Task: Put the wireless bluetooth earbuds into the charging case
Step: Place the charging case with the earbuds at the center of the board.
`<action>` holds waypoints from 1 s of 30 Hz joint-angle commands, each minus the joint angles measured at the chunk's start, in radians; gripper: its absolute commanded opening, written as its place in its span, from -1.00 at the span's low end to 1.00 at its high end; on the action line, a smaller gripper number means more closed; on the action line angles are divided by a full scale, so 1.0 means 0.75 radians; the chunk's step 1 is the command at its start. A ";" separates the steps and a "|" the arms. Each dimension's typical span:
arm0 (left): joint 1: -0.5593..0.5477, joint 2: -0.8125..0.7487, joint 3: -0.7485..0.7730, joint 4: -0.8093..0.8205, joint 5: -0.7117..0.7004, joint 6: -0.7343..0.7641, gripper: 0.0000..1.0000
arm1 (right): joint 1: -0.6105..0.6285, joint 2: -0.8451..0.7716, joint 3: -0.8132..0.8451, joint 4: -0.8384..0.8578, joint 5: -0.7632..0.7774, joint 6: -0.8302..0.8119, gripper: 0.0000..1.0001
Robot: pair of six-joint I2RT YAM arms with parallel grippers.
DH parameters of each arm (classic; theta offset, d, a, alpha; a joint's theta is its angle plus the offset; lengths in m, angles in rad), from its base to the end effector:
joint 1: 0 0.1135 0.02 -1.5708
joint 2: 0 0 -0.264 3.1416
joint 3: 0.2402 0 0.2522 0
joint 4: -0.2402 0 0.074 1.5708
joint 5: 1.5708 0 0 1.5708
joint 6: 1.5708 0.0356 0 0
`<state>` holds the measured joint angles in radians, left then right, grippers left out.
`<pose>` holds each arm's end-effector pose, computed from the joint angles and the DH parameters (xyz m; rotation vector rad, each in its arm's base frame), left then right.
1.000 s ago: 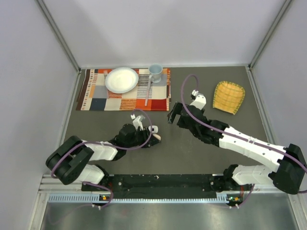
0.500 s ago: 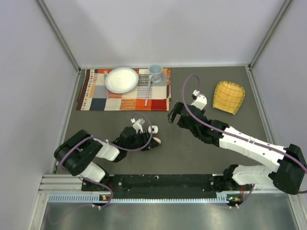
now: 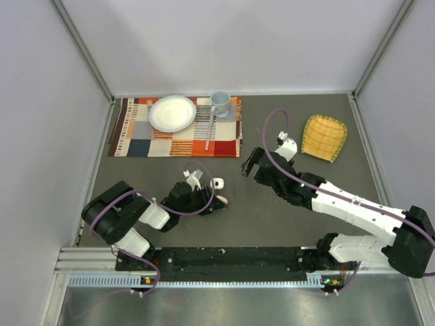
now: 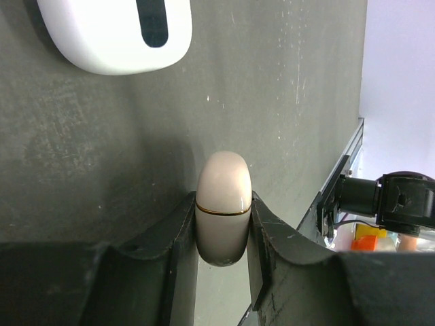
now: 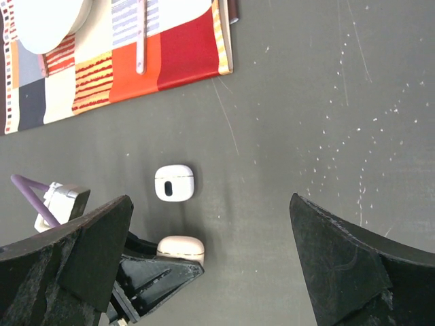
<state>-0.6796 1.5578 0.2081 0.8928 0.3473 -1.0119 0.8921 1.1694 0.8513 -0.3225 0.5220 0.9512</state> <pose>0.1676 -0.1510 0.1042 -0.1322 2.3035 -1.3359 0.1722 0.1853 0.2742 0.3498 2.1298 0.5097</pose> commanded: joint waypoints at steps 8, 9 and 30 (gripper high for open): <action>0.002 0.019 0.003 0.055 0.022 0.003 -0.44 | -0.022 -0.087 -0.035 0.017 0.032 0.065 0.98; 0.002 0.007 0.005 0.043 0.018 0.007 -0.42 | -0.022 -0.081 -0.033 0.019 0.026 0.067 0.98; -0.004 -0.146 0.031 -0.348 -0.144 0.087 -0.21 | -0.024 -0.007 -0.008 0.017 -0.029 0.086 0.98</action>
<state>-0.6815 1.4067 0.2207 0.6533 0.2523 -0.9699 0.8852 1.1568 0.8291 -0.3260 0.5091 1.0046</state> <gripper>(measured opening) 0.399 0.987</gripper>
